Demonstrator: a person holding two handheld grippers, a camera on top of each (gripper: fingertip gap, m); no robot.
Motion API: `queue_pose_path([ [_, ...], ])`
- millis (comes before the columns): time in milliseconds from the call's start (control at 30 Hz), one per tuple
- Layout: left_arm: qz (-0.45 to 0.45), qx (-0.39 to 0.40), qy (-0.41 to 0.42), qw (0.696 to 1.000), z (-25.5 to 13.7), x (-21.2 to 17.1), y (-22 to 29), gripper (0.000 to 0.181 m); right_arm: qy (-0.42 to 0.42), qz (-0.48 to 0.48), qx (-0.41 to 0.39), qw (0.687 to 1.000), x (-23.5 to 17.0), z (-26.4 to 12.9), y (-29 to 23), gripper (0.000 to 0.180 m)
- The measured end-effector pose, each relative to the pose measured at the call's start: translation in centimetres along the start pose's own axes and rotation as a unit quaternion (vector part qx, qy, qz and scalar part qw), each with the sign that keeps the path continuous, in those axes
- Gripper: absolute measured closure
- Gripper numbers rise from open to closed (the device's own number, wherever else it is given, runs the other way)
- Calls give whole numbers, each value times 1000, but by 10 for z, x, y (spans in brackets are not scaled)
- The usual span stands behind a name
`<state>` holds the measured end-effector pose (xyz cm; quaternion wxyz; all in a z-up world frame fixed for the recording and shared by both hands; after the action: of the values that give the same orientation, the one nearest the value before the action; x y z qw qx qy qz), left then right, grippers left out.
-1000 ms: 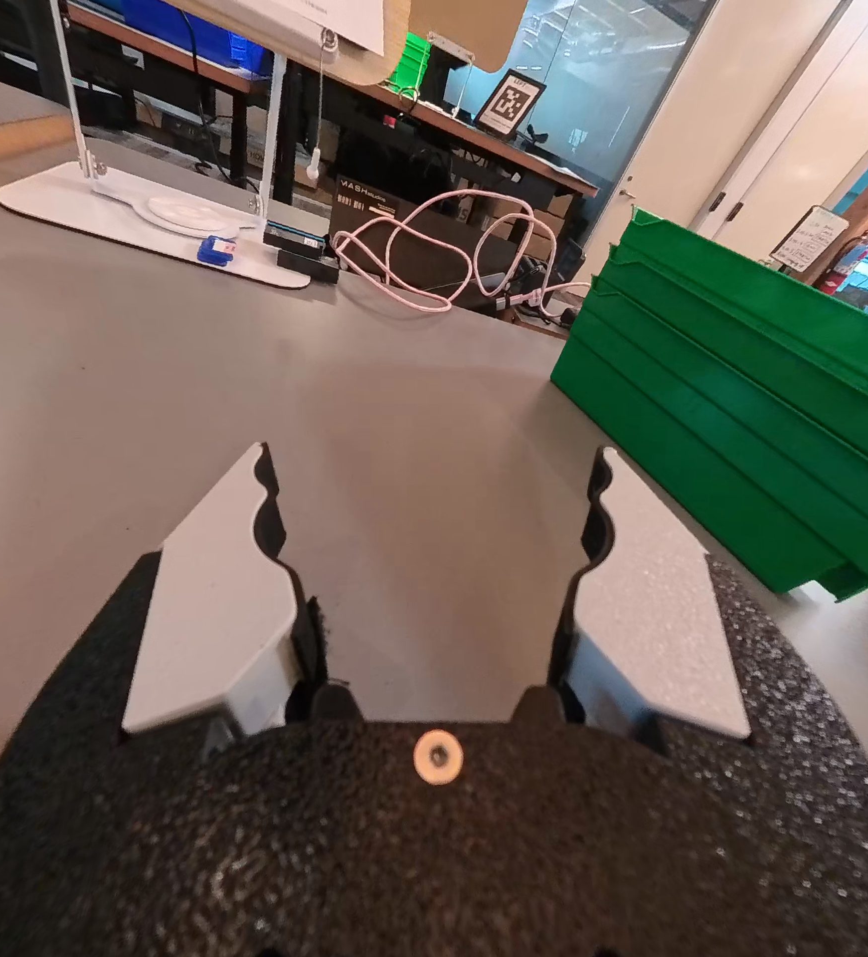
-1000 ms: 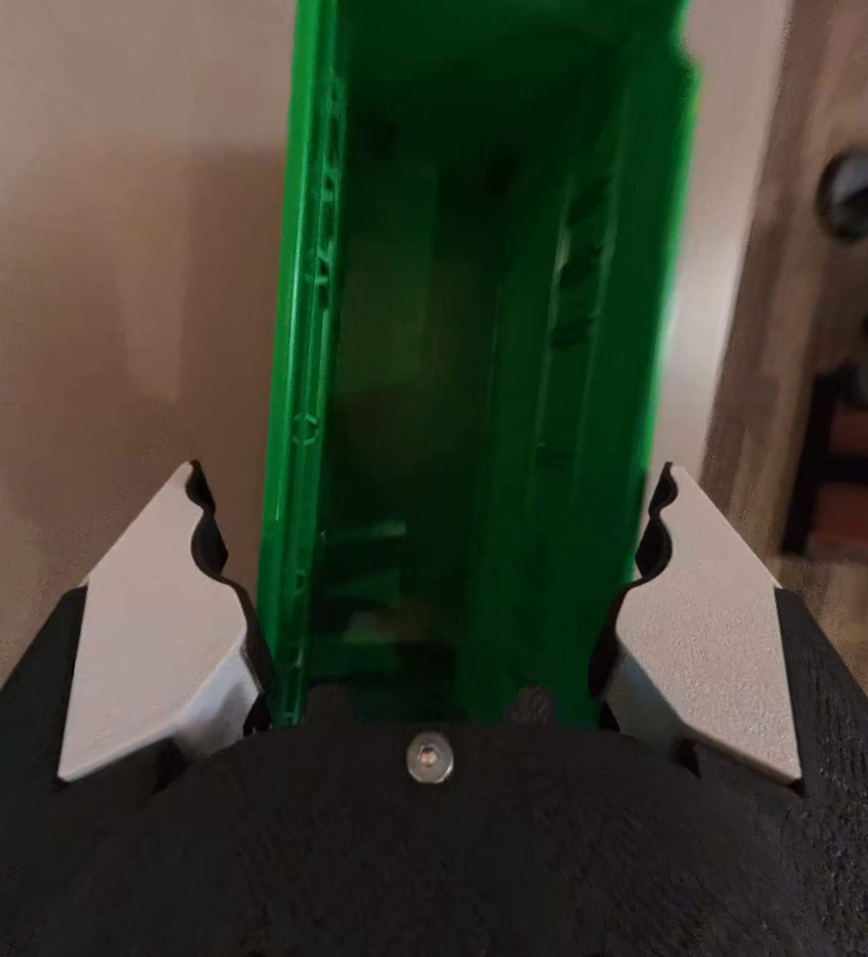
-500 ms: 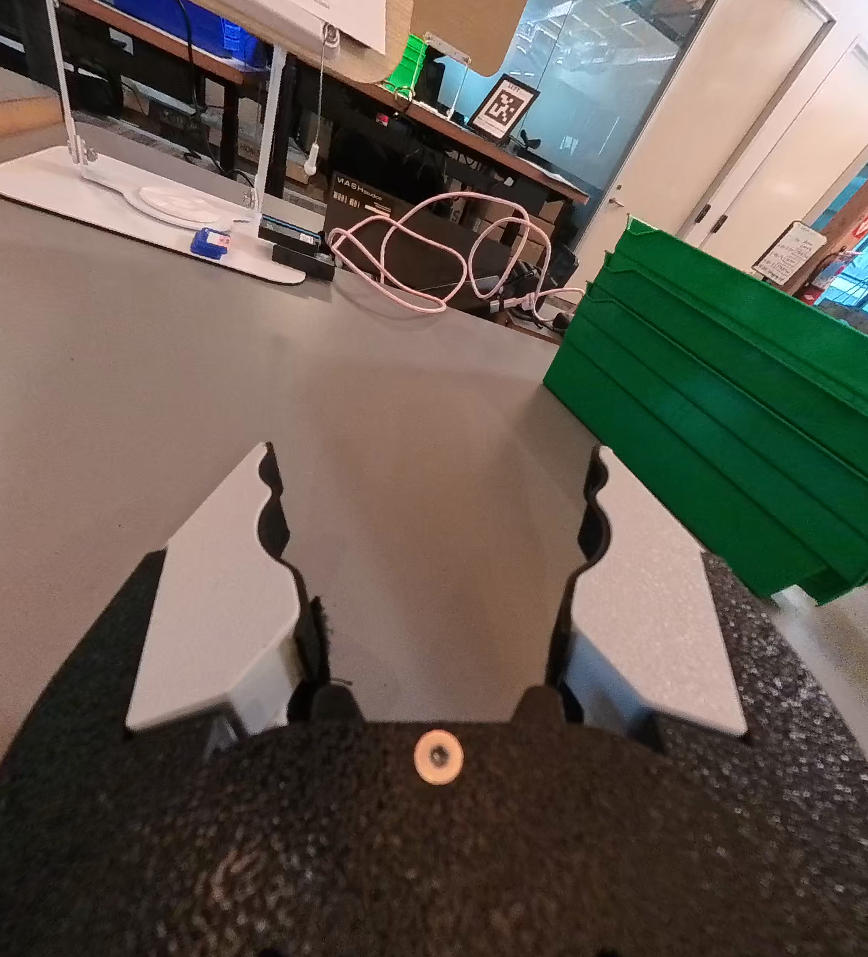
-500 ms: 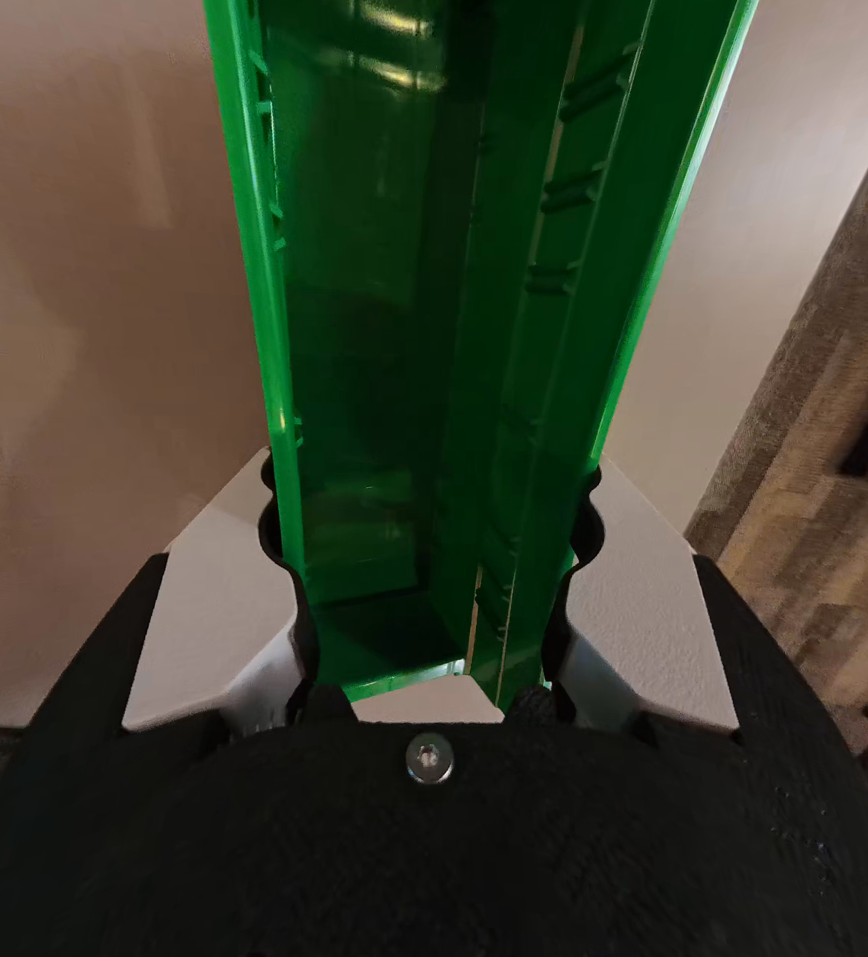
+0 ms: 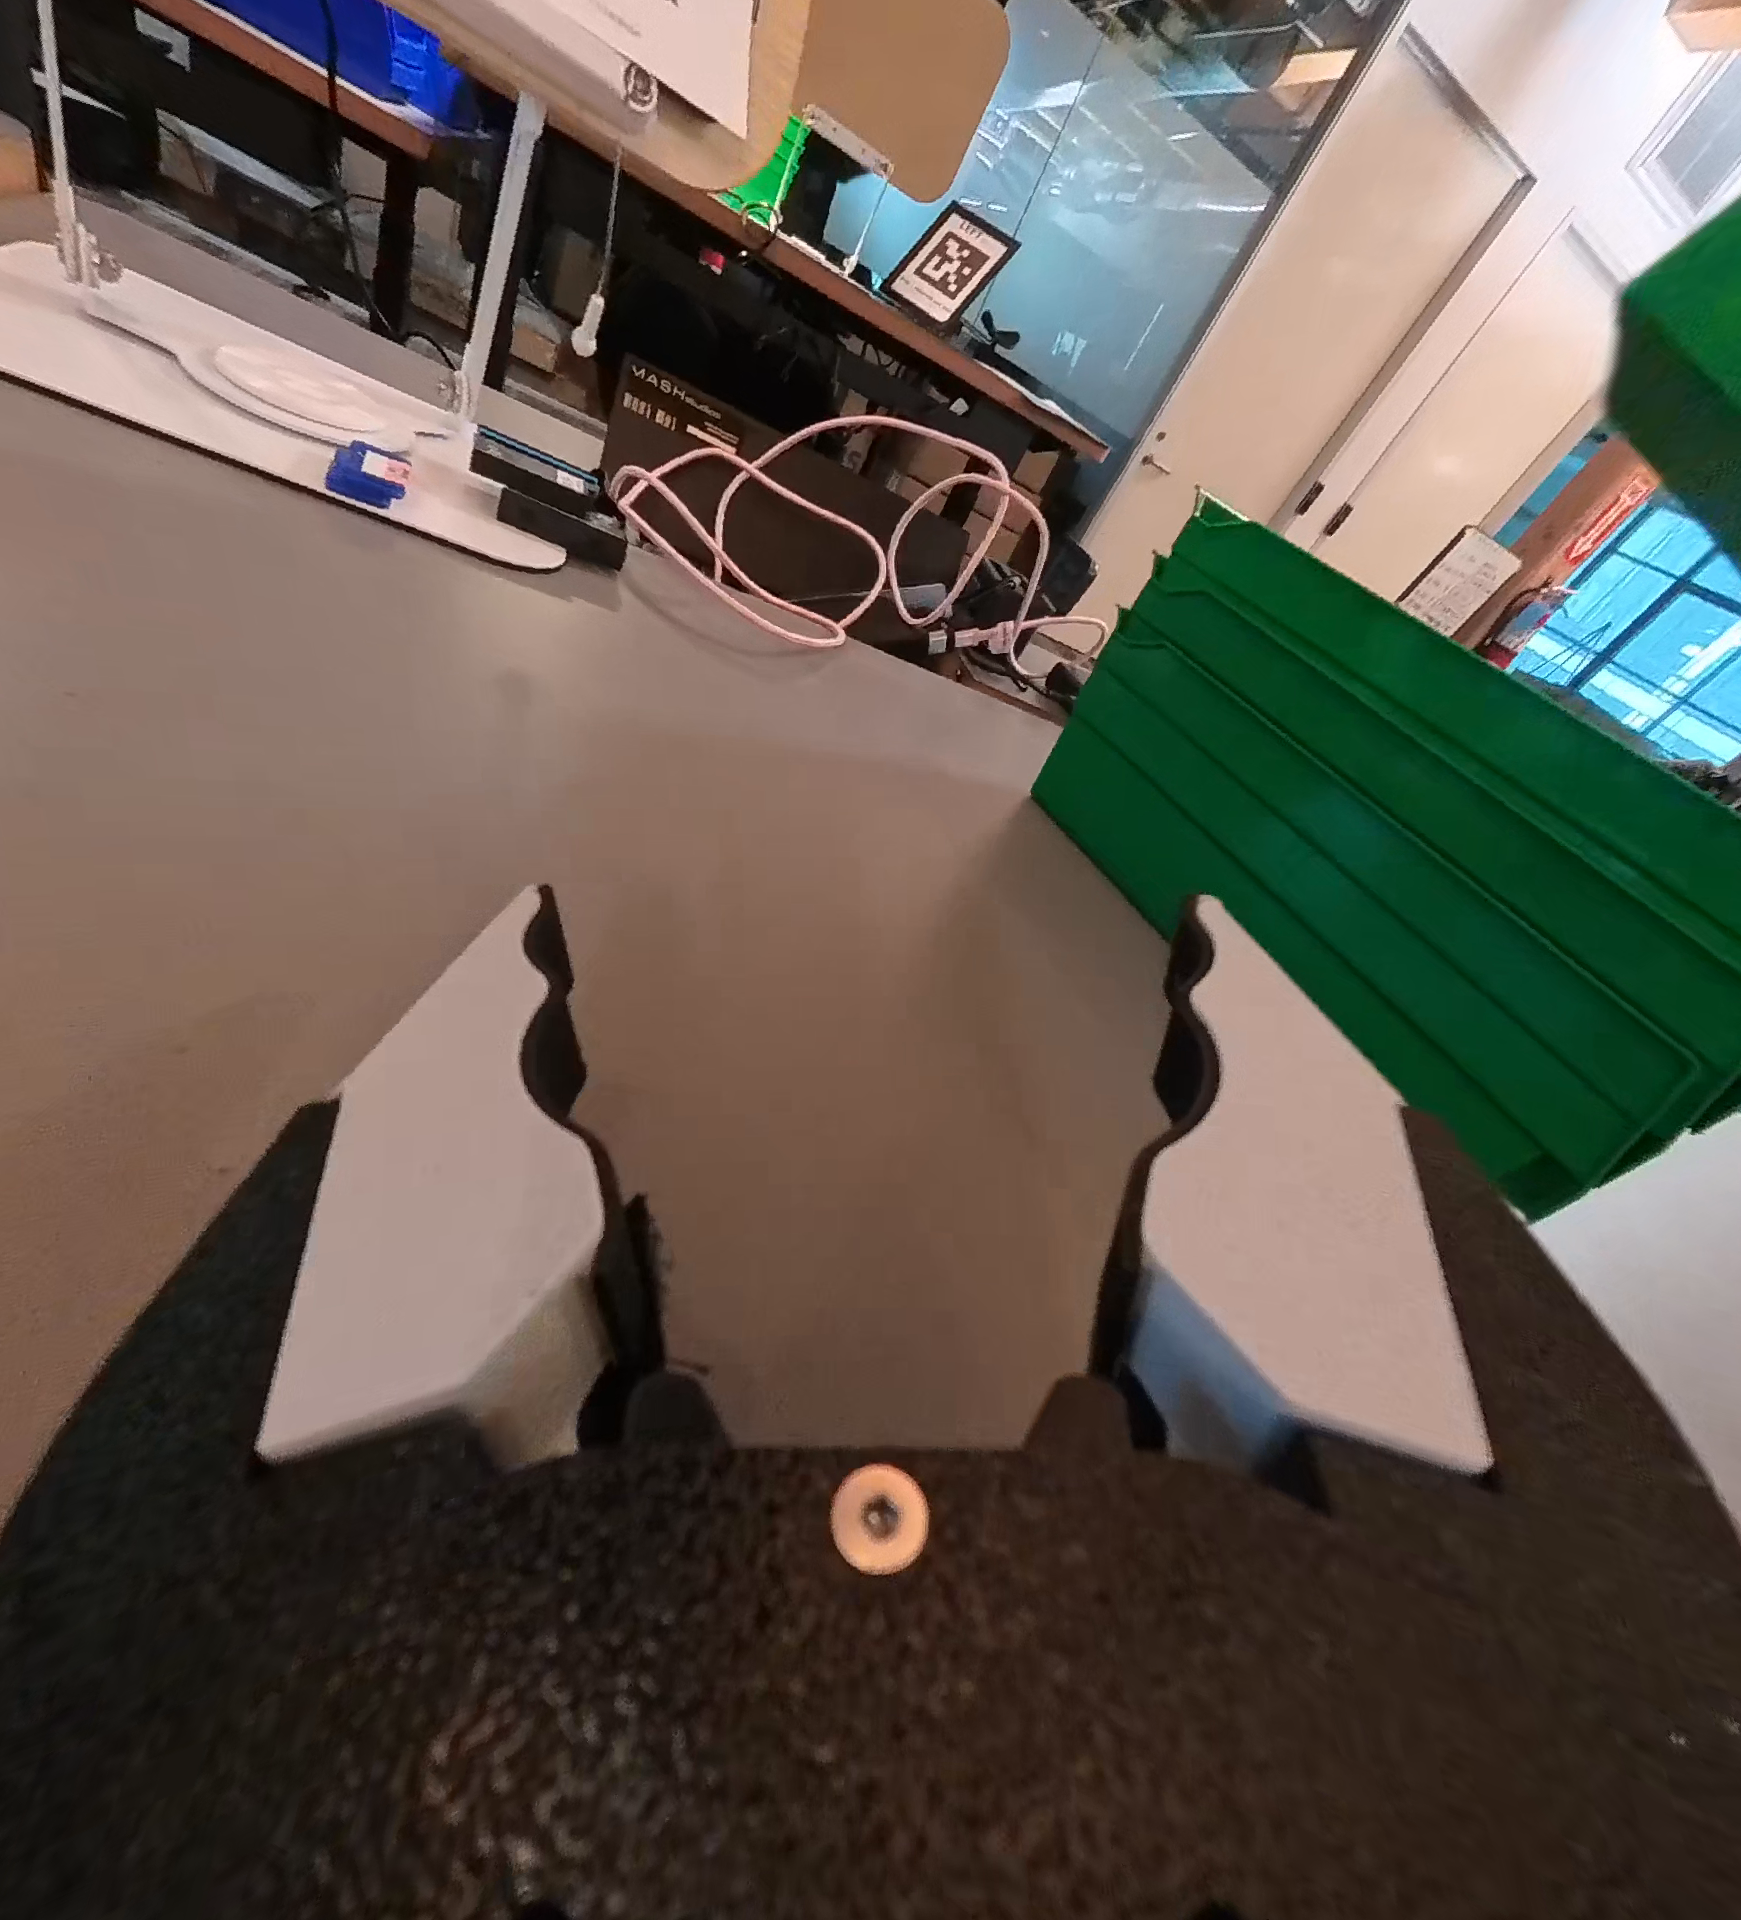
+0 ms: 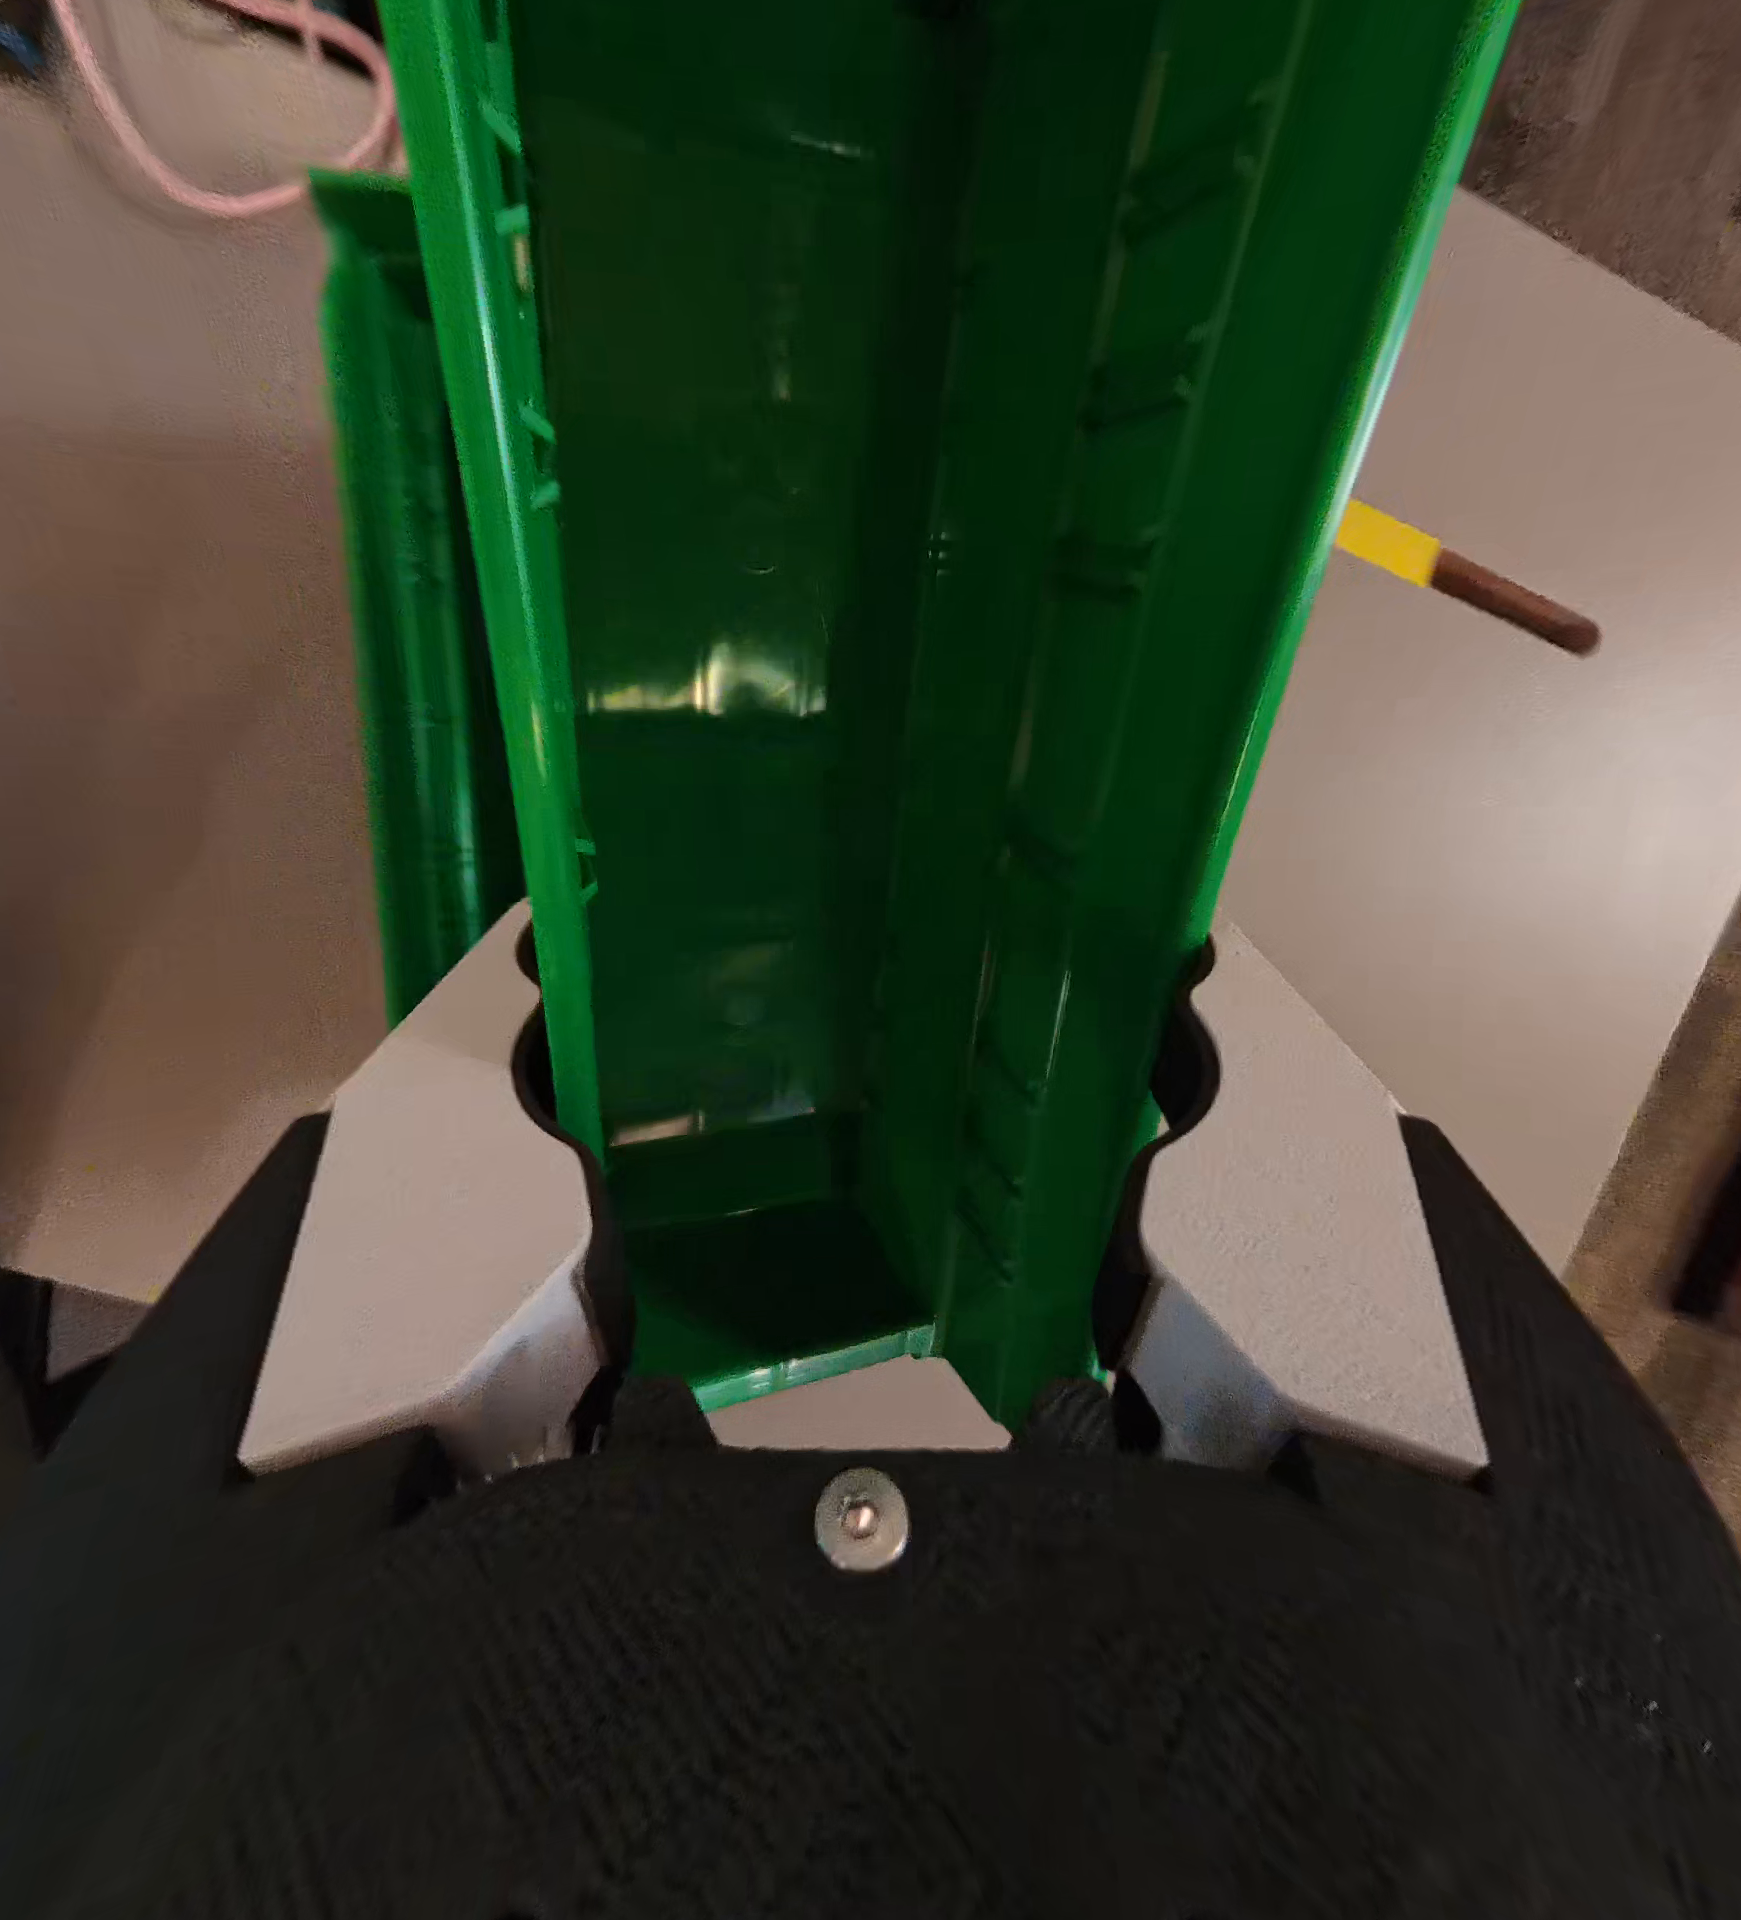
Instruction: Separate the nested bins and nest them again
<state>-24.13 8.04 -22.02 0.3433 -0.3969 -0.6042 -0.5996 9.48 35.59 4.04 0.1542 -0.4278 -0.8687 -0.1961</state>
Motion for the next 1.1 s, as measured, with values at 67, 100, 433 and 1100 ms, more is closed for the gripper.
queue_pose_path([
  [67, -1, -2, 2, 1000, 0, 0, 0, 68, -18, -42, -5, 999, 13, 8, -41, 64],
  [100, -1, -1, 4, 1000, -1, 0, 0, 68, -26, -60, -7, 998, 18, 14, -60, 64],
  [433, -12, -4, 3, 1000, 0, 0, -2, 68, -110, -140, -134, 975, 32, 54, -132, 64],
  [1100, -11, -38, 2, 999, 4, 0, 1, 62, -129, -80, -92, 984, 10, 108, -122, 65],
])
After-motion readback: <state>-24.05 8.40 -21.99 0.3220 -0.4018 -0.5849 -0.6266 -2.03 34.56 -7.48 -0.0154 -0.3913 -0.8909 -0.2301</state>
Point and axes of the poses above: each gripper's, where its closed fingertips meet, z out along the fingers, x out of its top, y = z × x across the jaws, the point moved 9 cm from there along -z, back along the fingers, and after that the axes turned 7 degrees about -x, right-handed, at the moved point
